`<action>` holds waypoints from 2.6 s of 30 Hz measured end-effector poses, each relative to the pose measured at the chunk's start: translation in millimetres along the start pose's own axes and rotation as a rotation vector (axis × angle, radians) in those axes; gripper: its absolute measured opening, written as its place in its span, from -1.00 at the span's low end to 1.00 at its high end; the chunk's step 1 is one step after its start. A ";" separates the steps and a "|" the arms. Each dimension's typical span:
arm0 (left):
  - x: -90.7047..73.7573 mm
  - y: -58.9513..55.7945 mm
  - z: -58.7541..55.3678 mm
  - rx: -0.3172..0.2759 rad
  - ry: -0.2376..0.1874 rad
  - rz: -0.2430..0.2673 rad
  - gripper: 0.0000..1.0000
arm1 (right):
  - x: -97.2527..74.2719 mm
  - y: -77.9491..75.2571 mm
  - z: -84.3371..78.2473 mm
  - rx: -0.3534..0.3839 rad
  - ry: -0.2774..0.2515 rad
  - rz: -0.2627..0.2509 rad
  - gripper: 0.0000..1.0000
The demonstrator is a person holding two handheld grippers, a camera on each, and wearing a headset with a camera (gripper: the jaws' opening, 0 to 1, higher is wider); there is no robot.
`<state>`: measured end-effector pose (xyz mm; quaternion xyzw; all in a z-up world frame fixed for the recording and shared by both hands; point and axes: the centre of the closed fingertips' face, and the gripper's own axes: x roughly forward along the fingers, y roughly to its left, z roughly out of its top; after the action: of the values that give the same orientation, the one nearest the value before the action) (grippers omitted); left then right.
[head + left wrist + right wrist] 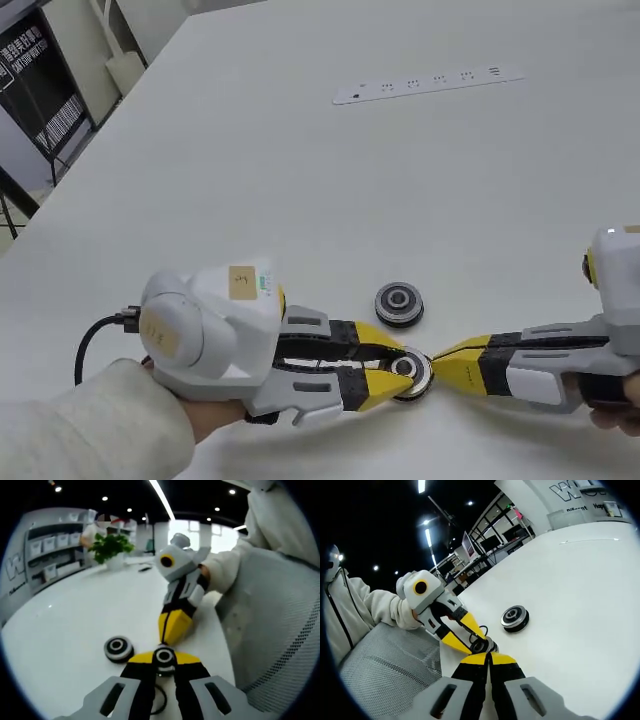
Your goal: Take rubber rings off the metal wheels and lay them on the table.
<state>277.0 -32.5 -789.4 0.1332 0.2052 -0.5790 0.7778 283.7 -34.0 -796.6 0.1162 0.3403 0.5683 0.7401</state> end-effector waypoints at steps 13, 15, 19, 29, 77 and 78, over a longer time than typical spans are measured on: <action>0.2 0.1 -0.3 -0.003 -0.005 -0.003 -0.72 | 0.5 6.0 4.0 0.006 -0.010 0.016 -1.00; 0.1 0.3 -0.5 -0.003 -0.005 -0.002 -0.72 | 0.7 6.8 4.3 0.004 -0.011 0.019 -1.00; -0.1 0.5 -0.9 -0.003 -0.005 -0.002 -0.72 | 1.6 9.0 4.9 -0.004 -0.013 0.027 -1.00; 0.1 -0.1 -0.2 -0.002 -0.004 -0.001 -0.72 | 3.6 12.4 5.7 -0.038 -0.007 0.036 -1.00; -2.2 -2.3 -2.7 0.012 0.054 -0.002 -0.72 | 3.5 19.5 9.8 -0.067 0.002 0.045 -1.00; -2.2 -2.5 -2.7 0.013 0.055 -0.003 -0.72 | 3.6 19.7 9.7 -0.068 0.003 0.045 -1.00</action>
<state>273.6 -30.1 -790.6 0.1537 0.2231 -0.5774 0.7702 275.3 -22.2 -779.7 0.0978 0.3193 0.5960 0.7303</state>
